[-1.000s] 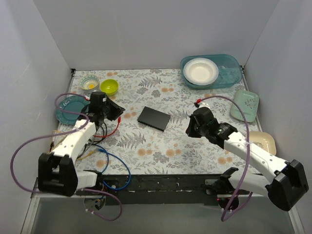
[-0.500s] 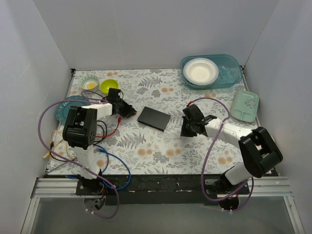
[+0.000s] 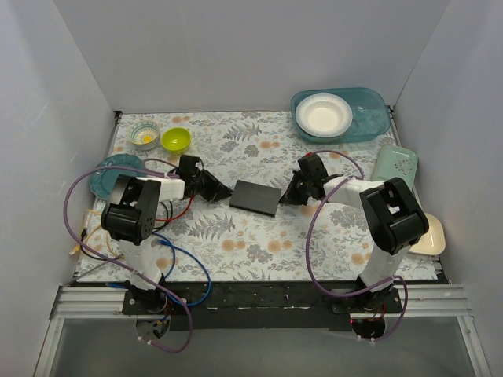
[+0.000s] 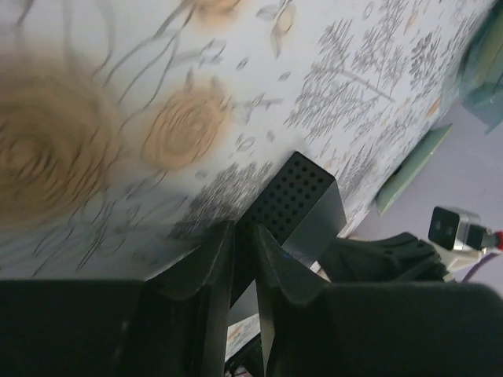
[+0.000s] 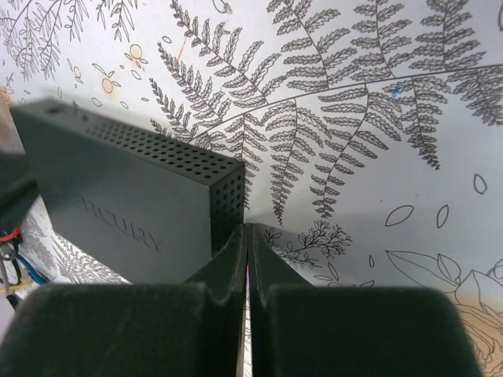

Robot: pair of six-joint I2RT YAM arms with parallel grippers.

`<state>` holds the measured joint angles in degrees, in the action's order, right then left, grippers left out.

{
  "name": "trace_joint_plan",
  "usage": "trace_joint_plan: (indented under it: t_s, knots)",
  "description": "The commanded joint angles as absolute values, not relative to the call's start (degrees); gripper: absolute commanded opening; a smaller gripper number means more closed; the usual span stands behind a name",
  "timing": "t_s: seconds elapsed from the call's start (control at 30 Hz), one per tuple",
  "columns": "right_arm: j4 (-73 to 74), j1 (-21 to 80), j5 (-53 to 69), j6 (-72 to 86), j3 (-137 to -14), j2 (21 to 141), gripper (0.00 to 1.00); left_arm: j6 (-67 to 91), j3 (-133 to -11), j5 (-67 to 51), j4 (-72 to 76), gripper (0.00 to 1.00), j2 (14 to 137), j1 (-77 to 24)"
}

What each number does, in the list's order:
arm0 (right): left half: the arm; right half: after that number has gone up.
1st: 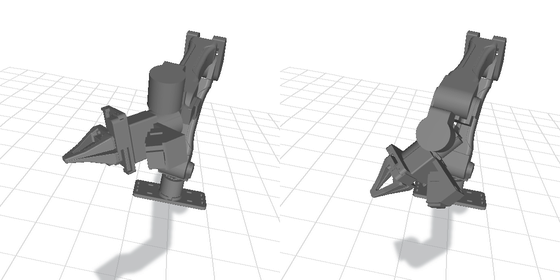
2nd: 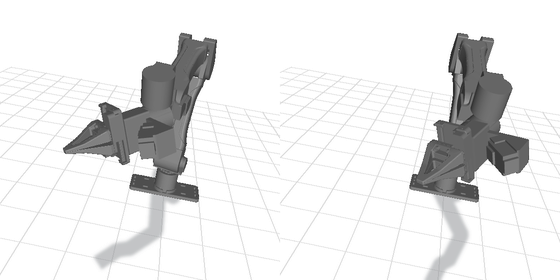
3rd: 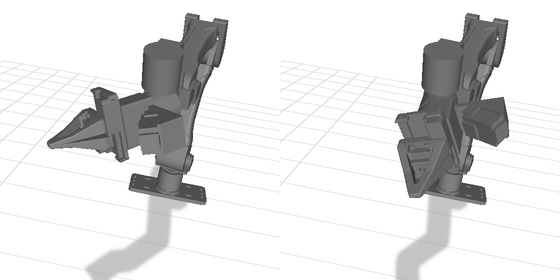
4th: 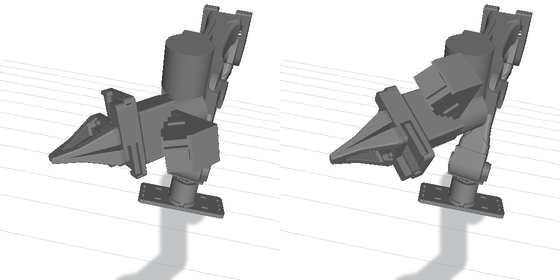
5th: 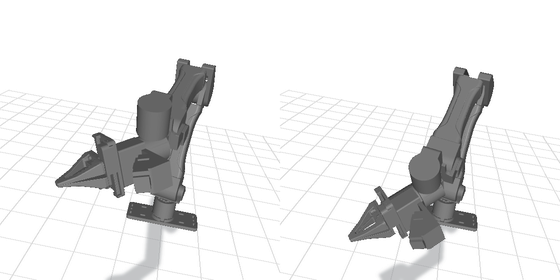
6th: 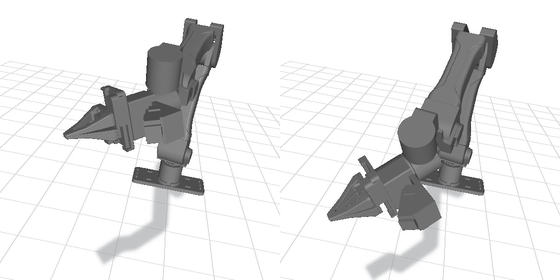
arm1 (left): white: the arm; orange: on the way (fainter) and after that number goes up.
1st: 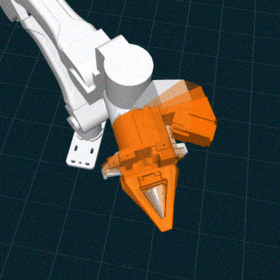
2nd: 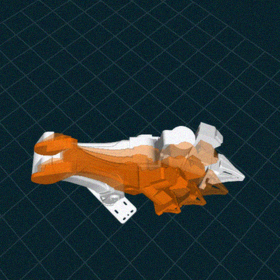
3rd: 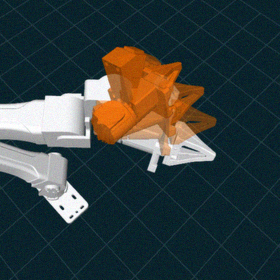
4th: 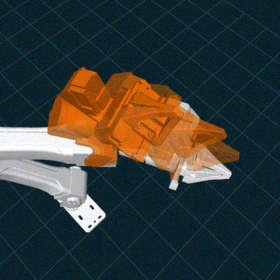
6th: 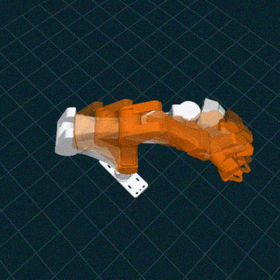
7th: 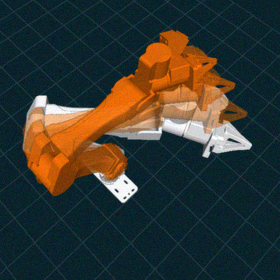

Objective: Pull the plug from the switch port

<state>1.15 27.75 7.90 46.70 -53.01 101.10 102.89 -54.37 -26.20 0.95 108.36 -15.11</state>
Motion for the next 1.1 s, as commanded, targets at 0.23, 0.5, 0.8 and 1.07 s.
trace_joint_plan:
  t_s: [0.23,0.5,0.8,1.07]
  knots:
    - [-1.9,26.9,9.3,47.5,-48.6,100.8,0.01,104.6,-39.9,-27.0,-2.5,0.18,94.8,-16.8]
    - [-0.1,26.8,4.7,45.9,-48.2,96.9,0.01,102.6,-43.2,-21.1,-9.3,0.19,93.1,-13.4]
    - [11.4,32.1,-7.8,33.6,-51.2,74.9,0.38,87.7,-61.0,10.1,-31.2,0.28,83.2,-16.9]
    - [12.8,47.9,-22.0,17.9,-47.3,57.6,0.99,83.9,-56.4,-5.8,-27.3,0.98,82.0,-17.2]
